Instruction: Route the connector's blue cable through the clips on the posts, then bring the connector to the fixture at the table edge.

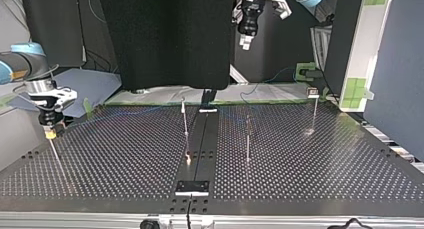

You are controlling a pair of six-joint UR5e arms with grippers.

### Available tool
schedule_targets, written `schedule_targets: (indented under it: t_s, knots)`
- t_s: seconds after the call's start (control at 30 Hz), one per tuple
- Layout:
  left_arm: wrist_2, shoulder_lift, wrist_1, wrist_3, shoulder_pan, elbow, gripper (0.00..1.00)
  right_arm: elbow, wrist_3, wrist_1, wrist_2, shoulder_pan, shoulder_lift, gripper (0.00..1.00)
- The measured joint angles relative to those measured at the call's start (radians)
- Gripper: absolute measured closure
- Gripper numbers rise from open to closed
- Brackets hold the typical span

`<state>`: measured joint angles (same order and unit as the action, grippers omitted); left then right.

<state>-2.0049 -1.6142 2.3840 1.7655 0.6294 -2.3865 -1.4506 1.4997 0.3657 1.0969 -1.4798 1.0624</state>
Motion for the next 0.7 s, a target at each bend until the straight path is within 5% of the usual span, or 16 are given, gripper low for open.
schedule_targets:
  t_s: [0.7]
  knots:
    - [0.002, 0.0, -0.003, 0.0, -0.005, 0.0, 0.0, 0.008, 0.016, 0.027, 0.003, -0.011, -0.004, 0.08]
